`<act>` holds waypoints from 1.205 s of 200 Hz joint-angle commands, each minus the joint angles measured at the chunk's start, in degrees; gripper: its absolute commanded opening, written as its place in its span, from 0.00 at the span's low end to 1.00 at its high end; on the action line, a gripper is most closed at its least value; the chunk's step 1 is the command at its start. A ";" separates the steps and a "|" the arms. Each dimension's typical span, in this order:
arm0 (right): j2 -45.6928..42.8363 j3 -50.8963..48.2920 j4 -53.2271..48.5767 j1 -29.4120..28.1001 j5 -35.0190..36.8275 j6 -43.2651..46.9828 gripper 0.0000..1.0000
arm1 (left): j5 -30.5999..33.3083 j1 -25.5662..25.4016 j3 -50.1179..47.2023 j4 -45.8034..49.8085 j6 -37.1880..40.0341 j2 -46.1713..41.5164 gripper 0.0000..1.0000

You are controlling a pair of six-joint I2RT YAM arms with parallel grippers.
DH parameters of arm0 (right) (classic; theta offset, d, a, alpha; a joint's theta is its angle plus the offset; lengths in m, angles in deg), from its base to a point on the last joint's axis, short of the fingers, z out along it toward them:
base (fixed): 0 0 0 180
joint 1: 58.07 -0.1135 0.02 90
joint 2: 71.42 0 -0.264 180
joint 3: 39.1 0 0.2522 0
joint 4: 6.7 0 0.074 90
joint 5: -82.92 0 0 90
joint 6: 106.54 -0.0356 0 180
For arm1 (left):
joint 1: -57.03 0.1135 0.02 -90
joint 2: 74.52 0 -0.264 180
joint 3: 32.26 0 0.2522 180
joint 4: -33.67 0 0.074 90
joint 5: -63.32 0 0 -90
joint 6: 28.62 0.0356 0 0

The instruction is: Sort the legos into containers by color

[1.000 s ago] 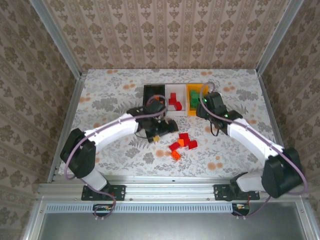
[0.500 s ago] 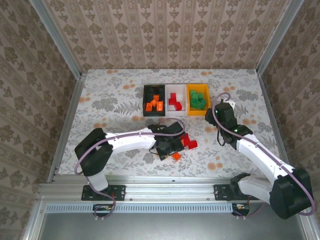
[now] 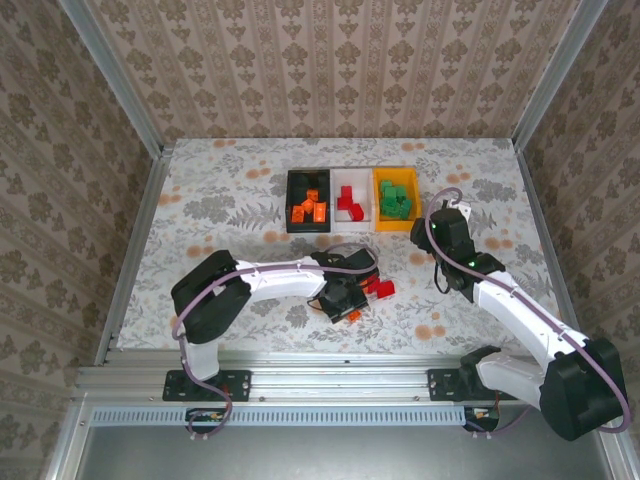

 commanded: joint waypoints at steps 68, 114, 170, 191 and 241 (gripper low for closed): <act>-1.00 -1.03 2.79 0.23 0.58 -0.80 0.63 | 4.07 -3.16 -1.60 0.37 3.12 -7.57 0.25; 0.44 -1.47 4.45 0.24 -0.65 -0.71 0.63 | 18.82 -0.94 5.30 14.70 18.59 -22.29 0.26; 2.08 -1.83 5.72 0.23 -1.37 -0.37 0.63 | 13.71 25.07 21.48 17.29 45.70 -12.09 0.27; 1.99 -1.83 5.80 0.24 -1.57 -0.27 0.63 | 16.87 28.08 34.52 22.76 52.34 0.16 0.27; 1.99 -2.00 6.16 0.16 -2.46 -0.44 0.63 | 23.15 30.11 63.66 36.21 59.00 24.13 0.28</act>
